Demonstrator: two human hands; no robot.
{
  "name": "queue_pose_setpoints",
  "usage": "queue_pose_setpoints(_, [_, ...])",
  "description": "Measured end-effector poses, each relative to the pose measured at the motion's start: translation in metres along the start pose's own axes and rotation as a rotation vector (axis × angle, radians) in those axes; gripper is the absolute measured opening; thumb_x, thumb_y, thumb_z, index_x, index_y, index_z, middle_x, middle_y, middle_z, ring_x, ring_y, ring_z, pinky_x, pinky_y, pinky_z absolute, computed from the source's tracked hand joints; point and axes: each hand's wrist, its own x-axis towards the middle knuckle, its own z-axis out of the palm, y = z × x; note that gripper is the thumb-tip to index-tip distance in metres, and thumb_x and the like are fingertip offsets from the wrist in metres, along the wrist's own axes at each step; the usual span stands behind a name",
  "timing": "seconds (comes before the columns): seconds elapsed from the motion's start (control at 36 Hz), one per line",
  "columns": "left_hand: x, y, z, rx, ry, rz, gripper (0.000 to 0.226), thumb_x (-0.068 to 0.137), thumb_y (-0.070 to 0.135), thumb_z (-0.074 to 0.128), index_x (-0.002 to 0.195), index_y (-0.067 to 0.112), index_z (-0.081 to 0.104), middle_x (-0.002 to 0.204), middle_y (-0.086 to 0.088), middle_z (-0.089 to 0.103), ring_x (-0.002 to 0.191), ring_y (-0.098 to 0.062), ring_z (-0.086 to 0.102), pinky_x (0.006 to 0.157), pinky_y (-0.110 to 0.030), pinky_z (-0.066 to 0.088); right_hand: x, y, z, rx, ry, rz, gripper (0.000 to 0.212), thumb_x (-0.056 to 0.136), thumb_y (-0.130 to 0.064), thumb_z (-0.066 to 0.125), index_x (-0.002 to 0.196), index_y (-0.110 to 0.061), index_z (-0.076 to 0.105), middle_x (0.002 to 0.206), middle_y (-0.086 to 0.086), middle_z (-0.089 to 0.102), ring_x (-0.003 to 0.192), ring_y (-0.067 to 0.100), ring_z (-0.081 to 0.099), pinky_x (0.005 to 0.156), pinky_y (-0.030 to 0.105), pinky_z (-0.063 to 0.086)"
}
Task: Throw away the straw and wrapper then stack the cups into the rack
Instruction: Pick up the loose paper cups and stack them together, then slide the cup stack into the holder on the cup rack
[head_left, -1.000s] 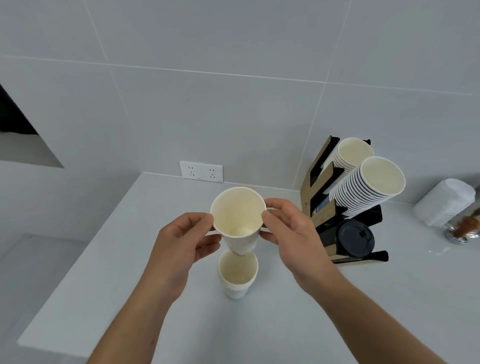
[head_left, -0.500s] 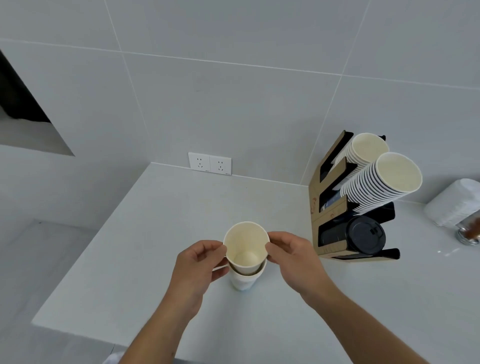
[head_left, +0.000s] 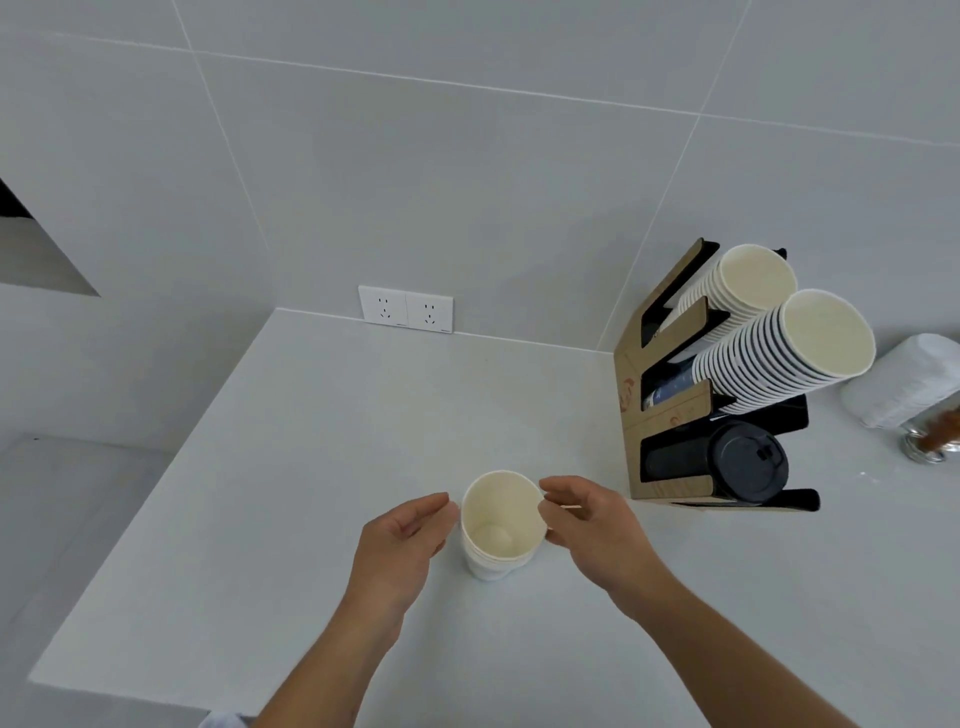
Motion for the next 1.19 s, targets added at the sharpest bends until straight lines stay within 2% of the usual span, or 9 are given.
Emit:
queue_pose_setpoints(0.11, [0.003, -0.004, 0.0, 0.036, -0.042, -0.021, 0.02, 0.079, 0.023, 0.077, 0.099, 0.024, 0.078, 0.099, 0.012, 0.078, 0.102, -0.009, 0.07, 0.099, -0.036, 0.052, 0.005, 0.008, 0.002, 0.177, -0.041, 0.067, 0.023, 0.091, -0.013, 0.063, 0.111, -0.018, 0.072, 0.11, 0.003, 0.073, 0.099, 0.018, 0.071, 0.09, 0.036, 0.059])
queue_pose_setpoints(0.33, [0.008, -0.008, 0.0, 0.111, -0.066, -0.025, 0.01, 0.08, 0.023, 0.076, 0.089, 0.024, 0.08, 0.088, 0.004, 0.079, 0.091, -0.019, 0.073, 0.088, -0.035, 0.059, 0.004, 0.009, 0.004, 0.309, -0.049, 0.081, 0.02, 0.094, -0.008, 0.06, 0.105, -0.012, 0.076, 0.101, 0.003, 0.079, 0.097, 0.018, 0.073, 0.087, 0.033, 0.059])
queue_pose_setpoints(0.47, [0.01, -0.009, 0.0, 0.077, -0.054, -0.054, 0.012, 0.08, 0.019, 0.076, 0.092, 0.017, 0.08, 0.088, -0.003, 0.078, 0.081, -0.018, 0.073, 0.084, -0.033, 0.06, 0.002, 0.011, 0.008, 0.318, -0.027, 0.083, 0.02, 0.095, -0.008, 0.059, 0.101, -0.014, 0.077, 0.097, 0.0, 0.08, 0.094, 0.015, 0.074, 0.084, 0.029, 0.059])
queue_pose_setpoints(0.58, [0.01, -0.011, 0.001, 0.053, -0.059, -0.051, 0.014, 0.082, 0.017, 0.075, 0.094, 0.015, 0.08, 0.091, -0.004, 0.078, 0.085, -0.016, 0.073, 0.079, -0.029, 0.06, 0.003, 0.009, 0.006, 0.325, -0.054, 0.072, 0.023, 0.096, -0.007, 0.057, 0.102, -0.016, 0.077, 0.099, -0.001, 0.079, 0.095, 0.015, 0.074, 0.083, 0.028, 0.059])
queue_pose_setpoints(0.72, [0.006, -0.009, 0.004, 0.028, -0.068, -0.035, 0.016, 0.085, 0.012, 0.071, 0.098, 0.014, 0.08, 0.095, -0.006, 0.079, 0.083, -0.018, 0.071, 0.084, -0.032, 0.059, 0.002, 0.006, 0.004, 0.329, -0.087, 0.061, 0.025, 0.096, -0.006, 0.056, 0.106, -0.015, 0.077, 0.103, 0.0, 0.079, 0.099, 0.016, 0.073, 0.084, 0.027, 0.059])
queue_pose_setpoints(0.83, [0.001, -0.006, 0.009, -0.044, -0.032, -0.051, 0.017, 0.086, 0.007, 0.068, 0.099, 0.009, 0.079, 0.098, -0.004, 0.079, 0.096, -0.018, 0.073, 0.091, -0.035, 0.056, 0.0, 0.003, 0.002, 0.367, -0.122, 0.1, 0.025, 0.096, -0.006, 0.056, 0.107, -0.014, 0.077, 0.105, 0.0, 0.078, 0.102, 0.016, 0.072, 0.085, 0.027, 0.058])
queue_pose_setpoints(0.92, [-0.006, -0.001, 0.019, -0.06, -0.002, -0.033, 0.017, 0.087, 0.007, 0.068, 0.099, 0.009, 0.079, 0.096, -0.001, 0.08, 0.095, -0.016, 0.074, 0.092, -0.035, 0.055, -0.002, -0.002, -0.004, 0.38, -0.125, 0.094, 0.026, 0.096, -0.005, 0.056, 0.105, -0.016, 0.078, 0.105, -0.001, 0.078, 0.104, 0.016, 0.071, 0.091, 0.032, 0.056])
queue_pose_setpoints(1.0, [-0.016, 0.012, 0.031, -0.08, 0.037, 0.019, 0.017, 0.087, 0.008, 0.068, 0.1, 0.01, 0.078, 0.097, 0.0, 0.079, 0.095, -0.014, 0.074, 0.092, -0.033, 0.056, -0.004, -0.015, -0.019, 0.381, -0.133, 0.048, 0.027, 0.095, -0.005, 0.056, 0.1, -0.019, 0.079, 0.103, -0.002, 0.079, 0.103, 0.015, 0.071, 0.093, 0.034, 0.056])
queue_pose_setpoints(1.19, [-0.033, 0.05, 0.058, -0.078, 0.078, 0.164, 0.02, 0.087, 0.011, 0.068, 0.105, 0.011, 0.077, 0.101, 0.0, 0.079, 0.097, -0.016, 0.073, 0.092, -0.034, 0.056, -0.01, -0.05, -0.057, 0.413, -0.148, -0.073, 0.028, 0.095, -0.004, 0.057, 0.096, -0.021, 0.078, 0.097, -0.008, 0.079, 0.097, 0.01, 0.072, 0.086, 0.027, 0.057])
